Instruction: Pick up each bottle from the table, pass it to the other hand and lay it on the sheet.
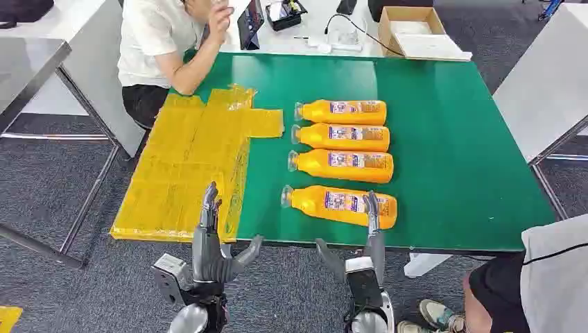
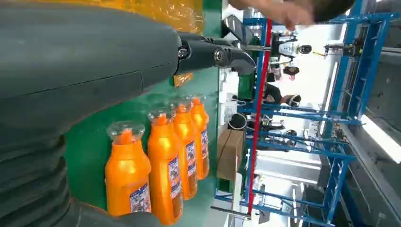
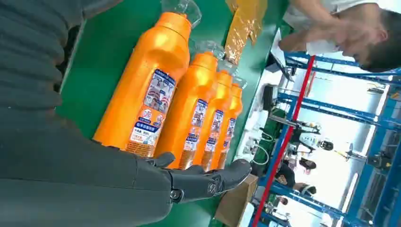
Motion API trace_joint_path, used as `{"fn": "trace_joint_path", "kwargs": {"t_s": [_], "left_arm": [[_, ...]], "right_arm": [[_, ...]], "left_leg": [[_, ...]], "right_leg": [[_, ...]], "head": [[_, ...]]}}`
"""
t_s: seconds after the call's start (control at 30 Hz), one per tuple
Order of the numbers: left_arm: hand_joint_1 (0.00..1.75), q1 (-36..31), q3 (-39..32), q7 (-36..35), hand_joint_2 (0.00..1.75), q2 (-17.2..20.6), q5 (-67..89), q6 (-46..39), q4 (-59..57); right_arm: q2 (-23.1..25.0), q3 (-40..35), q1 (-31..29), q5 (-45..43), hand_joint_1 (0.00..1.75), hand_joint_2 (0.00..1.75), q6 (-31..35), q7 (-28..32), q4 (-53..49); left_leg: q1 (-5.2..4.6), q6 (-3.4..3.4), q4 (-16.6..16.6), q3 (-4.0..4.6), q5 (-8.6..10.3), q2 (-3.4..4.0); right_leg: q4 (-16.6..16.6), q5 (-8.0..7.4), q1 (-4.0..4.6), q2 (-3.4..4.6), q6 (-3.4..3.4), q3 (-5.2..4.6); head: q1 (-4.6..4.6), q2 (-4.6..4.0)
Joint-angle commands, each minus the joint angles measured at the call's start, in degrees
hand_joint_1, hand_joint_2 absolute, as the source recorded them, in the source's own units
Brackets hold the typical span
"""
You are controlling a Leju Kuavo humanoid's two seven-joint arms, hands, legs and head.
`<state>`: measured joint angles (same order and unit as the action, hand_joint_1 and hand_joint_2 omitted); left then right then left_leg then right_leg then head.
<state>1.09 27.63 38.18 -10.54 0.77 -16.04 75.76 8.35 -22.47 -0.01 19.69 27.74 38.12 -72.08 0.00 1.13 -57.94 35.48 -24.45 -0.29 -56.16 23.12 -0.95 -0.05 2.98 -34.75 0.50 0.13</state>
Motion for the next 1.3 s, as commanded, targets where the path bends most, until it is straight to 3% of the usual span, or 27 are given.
{"fn": "trace_joint_path", "kwargs": {"t_s": [0.03,0.53,0.67,1.1,1.3], "left_arm": [[0.0,-2.1,1.0,1.8,1.75,0.6,0.0,0.1,-4.4],[0.0,-0.8,1.3,1.8,1.75,1.2,-0.1,-0.1,-3.5],[0.0,-1.2,1.7,1.8,1.75,1.3,-0.2,0.8,-3.3],[0.0,-3.0,2.1,1.8,1.75,0.2,0.0,2.2,-3.3],[0.0,-3.4,1.6,1.8,1.75,-0.1,-0.3,2.9,-4.9]], "right_arm": [[-0.9,1.2,-2.0,0.0,0.0,1.75,-0.2,0.1,3.0],[-2.0,0.7,-0.7,3.3,0.0,1.75,2.0,-1.5,3.4],[-4.9,0.4,-4.5,12.4,0.0,1.75,3.4,-8.6,8.4],[-6.8,-0.5,-16.1,31.4,0.0,1.75,10.3,-15.5,21.5],[-6.9,-2.5,-20.2,38.5,0.0,1.75,12.2,-19.2,26.8]], "left_leg": [[0.02,-0.06,0.1,-0.37,-0.11,0.02],[0.05,-0.08,0.1,-0.49,-0.17,0.01],[0.03,-0.05,0.1,-0.38,-0.09,0.03],[0.0,0.01,0.1,-0.17,0.01,0.06],[0.04,-0.04,0.1,-0.6,-0.13,0.14]], "right_leg": [[0.1,0.11,0.03,0.0,-0.11,0.36],[0.1,0.16,0.07,-0.02,-0.14,0.5],[0.1,0.08,0.04,0.01,-0.1,0.37],[0.1,-0.06,0.02,0.04,-0.13,0.16],[0.1,0.06,0.07,0.1,-0.23,0.57]], "head": [[0.02,0.0],[0.02,0.0],[0.02,0.0],[0.02,0.0],[0.02,0.0]]}}
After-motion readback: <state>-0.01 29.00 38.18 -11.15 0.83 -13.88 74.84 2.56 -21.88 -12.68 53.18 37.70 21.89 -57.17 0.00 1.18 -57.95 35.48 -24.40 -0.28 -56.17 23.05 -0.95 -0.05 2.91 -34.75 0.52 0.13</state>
